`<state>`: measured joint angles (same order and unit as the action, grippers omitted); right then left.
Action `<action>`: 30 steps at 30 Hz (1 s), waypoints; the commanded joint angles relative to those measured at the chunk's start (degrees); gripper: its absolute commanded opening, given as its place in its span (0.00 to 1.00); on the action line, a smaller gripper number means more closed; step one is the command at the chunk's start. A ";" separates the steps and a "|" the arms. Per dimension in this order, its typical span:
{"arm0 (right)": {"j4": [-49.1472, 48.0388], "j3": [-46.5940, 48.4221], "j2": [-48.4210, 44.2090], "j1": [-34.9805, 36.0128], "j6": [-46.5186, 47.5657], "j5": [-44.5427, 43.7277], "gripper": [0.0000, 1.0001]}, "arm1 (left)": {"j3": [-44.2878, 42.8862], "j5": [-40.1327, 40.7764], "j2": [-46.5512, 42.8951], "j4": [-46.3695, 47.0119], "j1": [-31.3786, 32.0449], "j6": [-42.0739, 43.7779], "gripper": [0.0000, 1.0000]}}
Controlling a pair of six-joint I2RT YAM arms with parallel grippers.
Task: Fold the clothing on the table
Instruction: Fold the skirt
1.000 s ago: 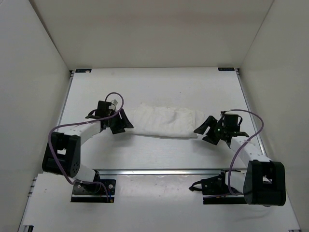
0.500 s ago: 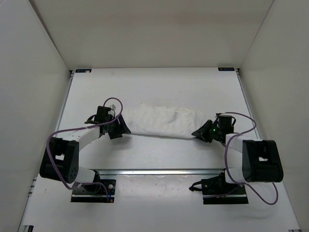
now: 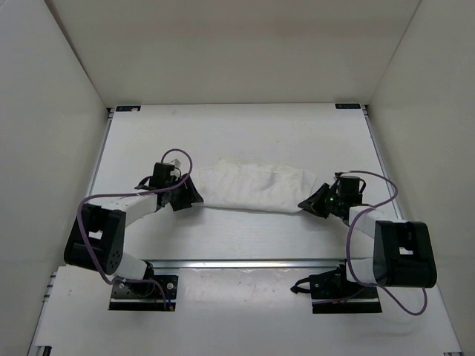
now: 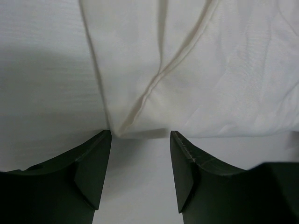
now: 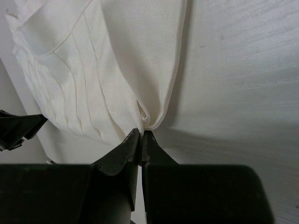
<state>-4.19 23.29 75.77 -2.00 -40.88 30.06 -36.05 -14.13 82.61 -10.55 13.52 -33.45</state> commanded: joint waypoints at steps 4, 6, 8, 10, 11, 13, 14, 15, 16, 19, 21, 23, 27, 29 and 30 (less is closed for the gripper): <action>-0.12 2.11 0.61 -0.02 2.38 -0.80 0.00 | -4.36 0.24 7.46 5.62 3.88 -1.97 0.55; 1.89 5.00 1.39 -0.98 3.79 -0.80 0.00 | -7.53 -0.28 11.16 5.01 4.50 -1.62 0.22; 5.56 8.76 2.37 -2.65 5.98 -1.58 0.00 | -13.40 -2.21 15.54 5.45 5.20 -2.23 0.00; 10.23 14.57 5.60 -4.06 10.36 -3.51 0.00 | -18.68 -3.27 18.97 5.01 5.90 -2.58 0.00; 14.69 19.55 6.84 -5.20 11.26 -3.78 0.00 | -23.49 -3.97 21.86 3.27 6.17 -2.32 0.00; 21.29 29.92 11.66 -6.00 15.29 -5.36 0.00 | -31.60 -5.73 26.36 -0.61 6.52 -0.49 0.00; 23.24 32.41 14.47 -5.82 16.53 -6.24 0.00 | -35.97 -6.34 28.99 -2.36 7.30 -0.30 0.00; 26.22 37.74 16.15 -5.39 17.67 -6.42 0.00 | -40.45 -6.87 31.71 -4.29 7.49 -0.04 0.00; 29.47 40.23 18.69 -4.77 18.99 -6.86 0.00 | -42.76 -8.18 32.96 -5.35 7.31 0.14 0.00; 33.53 52.53 24.06 -0.22 20.84 -7.30 0.00 | -53.30 -10.47 38.50 -10.35 7.75 0.40 0.00; 34.06 56.75 26.35 1.81 21.19 -8.26 0.00 | -56.30 -11.62 41.22 -11.68 8.19 -0.38 0.00; 34.33 61.16 28.72 5.59 21.28 -9.23 0.00 | -55.97 -12.41 41.58 -10.38 8.63 -1.08 0.00; 37.75 72.74 34.17 13.67 23.39 -9.24 0.00 | -51.85 -13.55 41.23 -5.91 9.33 -3.46 0.00; 39.77 78.72 37.77 16.84 23.48 -8.80 0.00 | -49.91 -14.08 41.05 -4.14 9.77 -4.42 0.00; 40.30 80.41 39.01 17.81 24.26 -8.27 0.00 | -48.60 -14.26 41.14 -2.91 10.29 -4.69 0.00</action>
<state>32.71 98.10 112.79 13.02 -18.96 20.84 -87.18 -25.28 125.10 -15.92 22.20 -36.42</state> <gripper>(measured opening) 0.017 0.066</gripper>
